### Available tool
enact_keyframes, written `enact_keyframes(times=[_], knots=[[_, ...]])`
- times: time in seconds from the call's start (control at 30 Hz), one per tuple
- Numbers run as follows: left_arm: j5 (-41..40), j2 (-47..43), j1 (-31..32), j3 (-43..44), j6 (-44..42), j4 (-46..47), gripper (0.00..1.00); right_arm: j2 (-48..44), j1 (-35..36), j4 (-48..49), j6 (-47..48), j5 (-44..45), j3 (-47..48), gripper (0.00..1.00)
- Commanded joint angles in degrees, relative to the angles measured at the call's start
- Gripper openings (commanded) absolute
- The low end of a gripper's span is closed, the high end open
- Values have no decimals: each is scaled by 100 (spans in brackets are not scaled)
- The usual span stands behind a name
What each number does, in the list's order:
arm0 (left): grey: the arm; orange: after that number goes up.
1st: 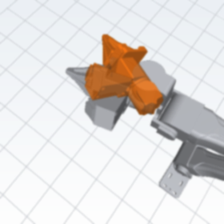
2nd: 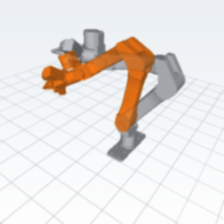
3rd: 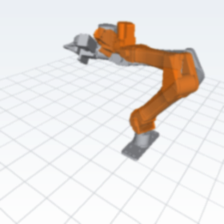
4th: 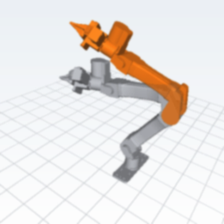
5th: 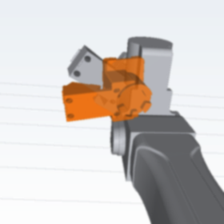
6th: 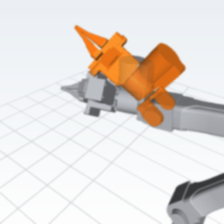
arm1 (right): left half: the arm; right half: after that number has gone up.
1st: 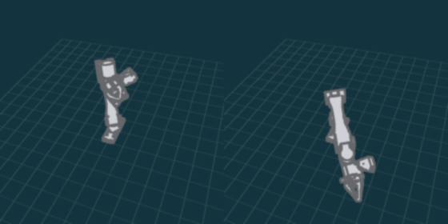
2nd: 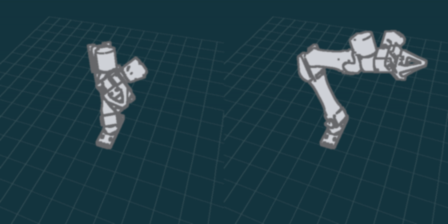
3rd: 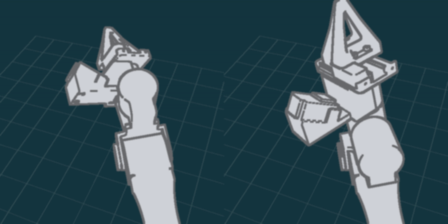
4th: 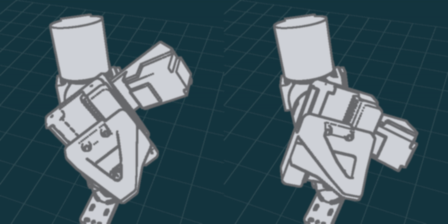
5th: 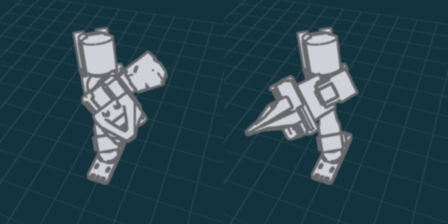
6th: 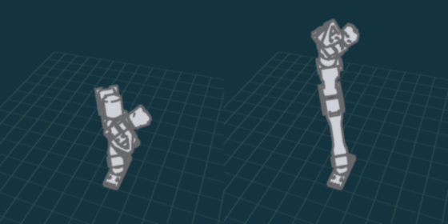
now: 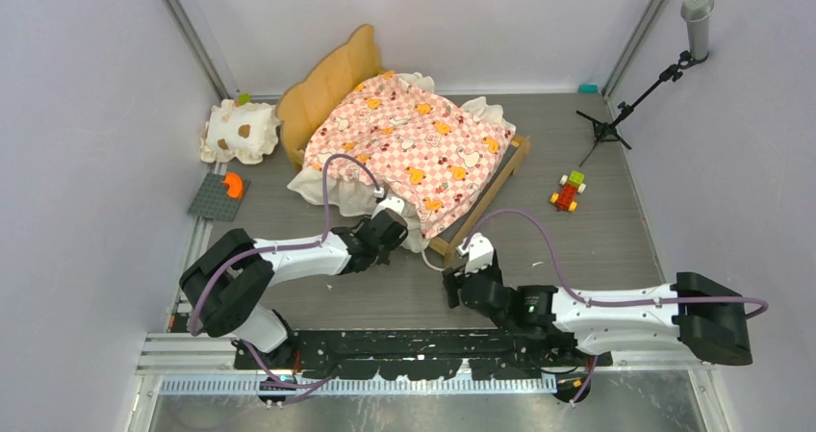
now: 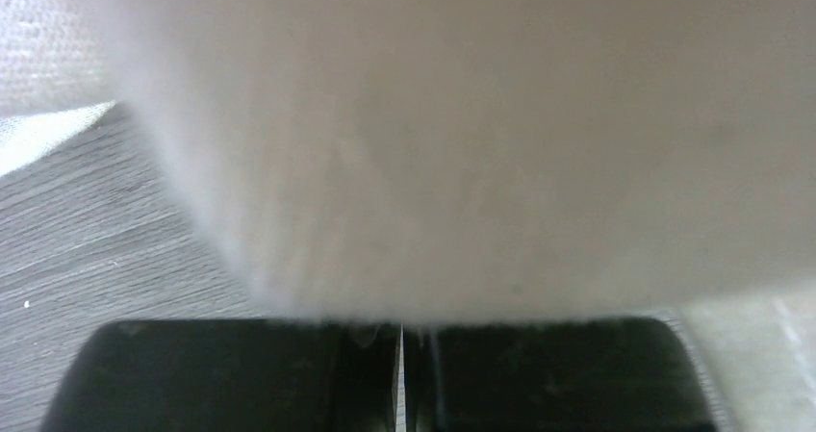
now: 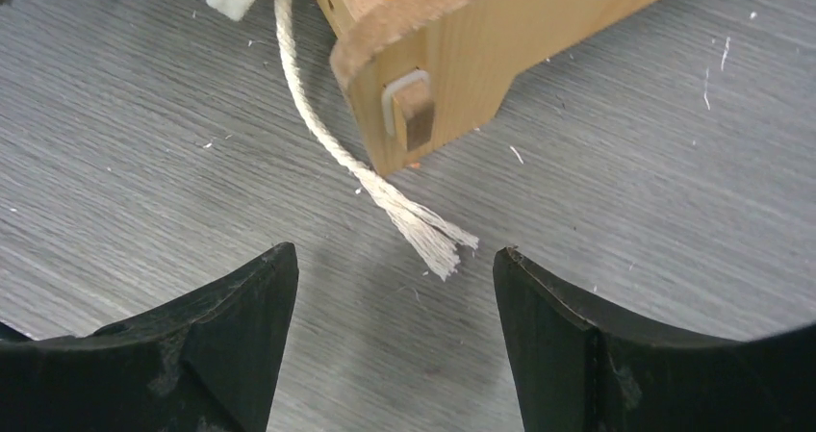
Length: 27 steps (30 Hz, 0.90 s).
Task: Set up the pet bed
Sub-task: Tie the ropes to the bed frame.
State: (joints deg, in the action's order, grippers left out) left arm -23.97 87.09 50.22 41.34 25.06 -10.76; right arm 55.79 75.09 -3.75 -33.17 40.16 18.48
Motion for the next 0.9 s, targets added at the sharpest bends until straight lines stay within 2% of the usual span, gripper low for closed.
enact_keyframes(times=[0.0, 0.27, 0.47, 0.63, 0.7, 0.8, 0.87], knots=[[198, 13, -21, 47, -18, 59, 0, 442, -309, 824, 996, -287, 290, 79], [285, 86, -19, 32, -29, 126, 0, 973, -1187, 1254, 966, -1411, 214, 78], [305, 102, -21, 32, -19, 152, 0, 1567, -1269, 1404, 851, -1849, 322, 77], [327, 118, -21, 32, -36, 173, 0, 1962, -1273, 1096, 582, -1819, 507, 73], [337, 137, -16, 32, -42, 189, 0, 2045, -1270, 1000, 560, -1872, 556, 70], [353, 169, -21, 38, -45, 214, 0, 2030, -1247, 776, 464, -2135, 631, 58], [365, 177, -21, 36, -45, 211, 0, 1944, -1140, 560, 335, -2147, 677, 54]])
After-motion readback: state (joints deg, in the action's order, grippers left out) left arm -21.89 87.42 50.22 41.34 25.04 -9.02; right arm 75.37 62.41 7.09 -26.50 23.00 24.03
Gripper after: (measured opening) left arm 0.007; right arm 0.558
